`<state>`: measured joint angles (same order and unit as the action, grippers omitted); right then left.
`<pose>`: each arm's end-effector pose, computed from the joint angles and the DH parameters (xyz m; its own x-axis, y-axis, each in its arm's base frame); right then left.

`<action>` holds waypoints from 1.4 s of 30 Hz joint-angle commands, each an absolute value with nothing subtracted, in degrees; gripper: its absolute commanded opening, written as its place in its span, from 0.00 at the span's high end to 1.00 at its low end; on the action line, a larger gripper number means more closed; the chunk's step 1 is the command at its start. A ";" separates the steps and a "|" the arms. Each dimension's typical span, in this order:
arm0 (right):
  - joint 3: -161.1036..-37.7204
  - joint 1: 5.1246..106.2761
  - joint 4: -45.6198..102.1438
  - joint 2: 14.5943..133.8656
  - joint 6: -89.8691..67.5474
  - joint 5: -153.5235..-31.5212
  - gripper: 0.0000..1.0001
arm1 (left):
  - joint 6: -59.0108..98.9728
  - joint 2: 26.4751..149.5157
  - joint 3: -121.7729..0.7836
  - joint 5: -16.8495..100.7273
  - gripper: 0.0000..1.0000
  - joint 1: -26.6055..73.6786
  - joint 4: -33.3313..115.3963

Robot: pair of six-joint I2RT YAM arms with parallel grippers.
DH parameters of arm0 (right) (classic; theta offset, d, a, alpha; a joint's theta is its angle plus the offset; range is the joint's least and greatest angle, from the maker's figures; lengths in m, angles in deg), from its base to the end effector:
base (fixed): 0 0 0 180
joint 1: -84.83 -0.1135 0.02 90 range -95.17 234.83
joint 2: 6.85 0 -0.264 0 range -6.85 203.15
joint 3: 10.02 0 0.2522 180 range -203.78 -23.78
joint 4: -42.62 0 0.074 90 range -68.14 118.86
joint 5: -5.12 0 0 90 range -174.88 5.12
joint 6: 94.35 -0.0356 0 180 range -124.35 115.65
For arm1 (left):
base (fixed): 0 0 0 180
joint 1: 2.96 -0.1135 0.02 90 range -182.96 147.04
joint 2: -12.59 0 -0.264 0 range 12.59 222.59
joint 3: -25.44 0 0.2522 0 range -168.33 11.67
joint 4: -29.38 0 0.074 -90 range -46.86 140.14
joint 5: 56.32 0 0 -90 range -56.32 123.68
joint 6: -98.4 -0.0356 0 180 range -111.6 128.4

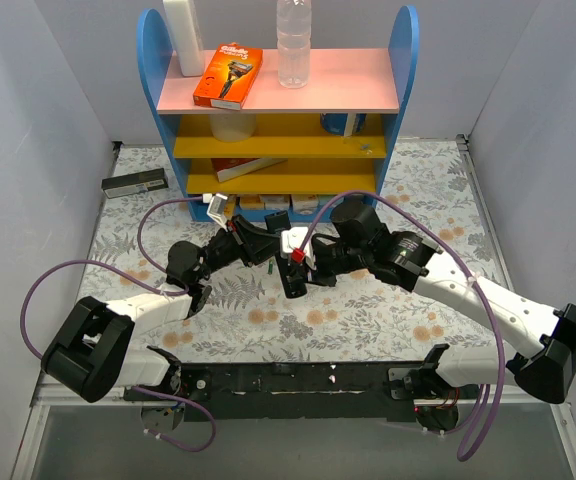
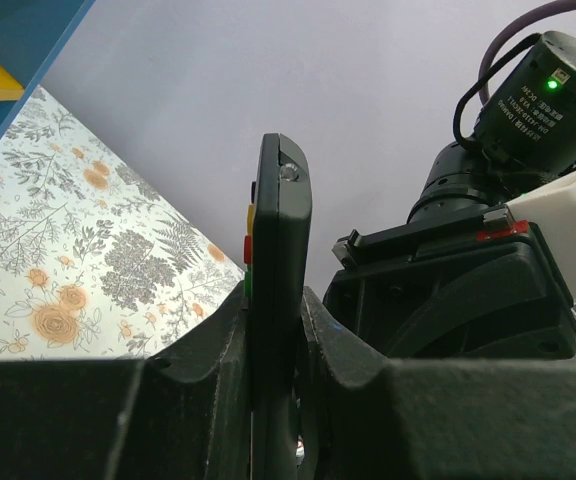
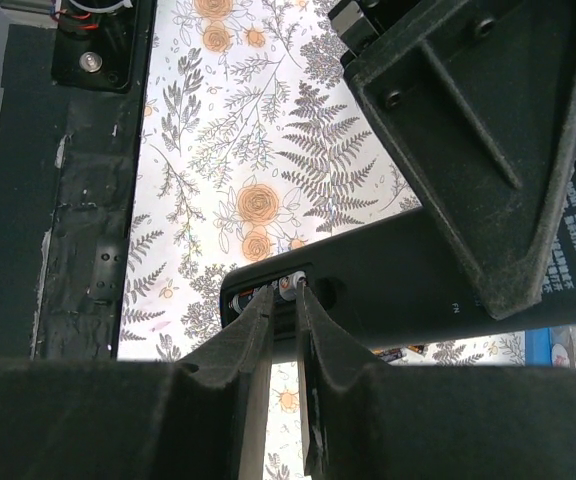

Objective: Load the batteries into the remote control

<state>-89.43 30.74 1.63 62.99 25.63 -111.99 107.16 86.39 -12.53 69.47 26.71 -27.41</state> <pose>0.1440 0.2265 0.3482 0.2094 -0.4692 -0.8579 -0.9748 -0.0316 -0.2207 0.2042 -0.1403 0.2562 -0.9132 -0.4024 -0.0645 0.1738 -0.2412 -0.9548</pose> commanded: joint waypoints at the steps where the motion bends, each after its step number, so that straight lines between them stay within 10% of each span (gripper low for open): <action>1: -91.10 29.20 -3.22 65.22 27.38 -109.67 0.78 | 108.86 85.19 -16.89 69.71 1.00 26.74 -31.83; 24: -92.24 26.56 -3.14 66.10 25.45 -106.50 0.74 | 105.53 83.70 -15.75 67.96 1.00 26.74 -28.07; 42: -89.00 31.03 0.92 63.37 1.56 -92.80 0.58 | 95.77 65.43 4.46 42.74 1.00 25.43 -2.86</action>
